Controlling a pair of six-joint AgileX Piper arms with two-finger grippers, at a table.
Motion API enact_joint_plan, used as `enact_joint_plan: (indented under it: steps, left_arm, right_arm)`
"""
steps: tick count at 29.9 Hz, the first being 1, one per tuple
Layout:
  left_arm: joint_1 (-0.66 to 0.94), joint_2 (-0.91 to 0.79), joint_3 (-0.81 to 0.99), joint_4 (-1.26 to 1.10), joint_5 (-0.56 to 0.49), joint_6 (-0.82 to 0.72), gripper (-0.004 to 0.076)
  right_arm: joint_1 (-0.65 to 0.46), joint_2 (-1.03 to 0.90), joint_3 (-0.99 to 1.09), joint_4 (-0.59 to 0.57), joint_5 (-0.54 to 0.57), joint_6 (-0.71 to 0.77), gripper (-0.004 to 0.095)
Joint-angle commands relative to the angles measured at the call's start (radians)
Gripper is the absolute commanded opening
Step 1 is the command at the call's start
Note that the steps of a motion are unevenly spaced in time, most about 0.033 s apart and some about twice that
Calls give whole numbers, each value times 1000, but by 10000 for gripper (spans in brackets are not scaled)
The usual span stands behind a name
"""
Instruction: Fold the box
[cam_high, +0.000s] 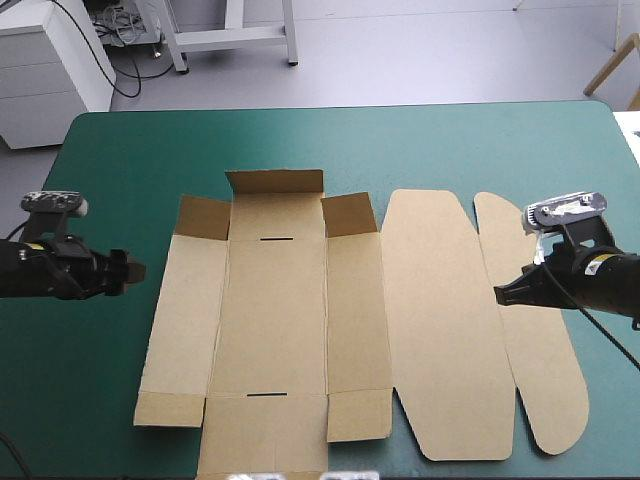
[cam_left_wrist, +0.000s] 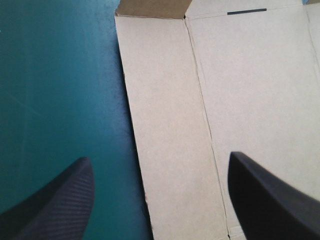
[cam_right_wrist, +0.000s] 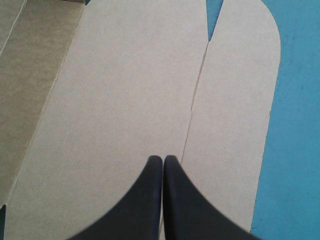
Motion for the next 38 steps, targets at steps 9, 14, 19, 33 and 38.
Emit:
enact_joint_plan:
  steps: [9,14,19,33,38]
  left_arm:
    - [369,11,-28,-269,82,134,380]
    - [382,11,-28,-286,61,134,274]
    - [382,11,-28,-210,64,134,207]
    - [382,69,7,-165,83,24,602]
    - [382,123,94,-170,83,26,620]
  right_arm:
    - [-6,-14,-27,1,-58,-30,-14]
    - [-6,-14,-25,3,-62,-32,-14]
    - [-6,-14,-23,3,-66,-50,-14]
    - [-6,-14,-23,3,-64,-50,-14]
    - [-6,-14,-23,3,-68,-50,-14]
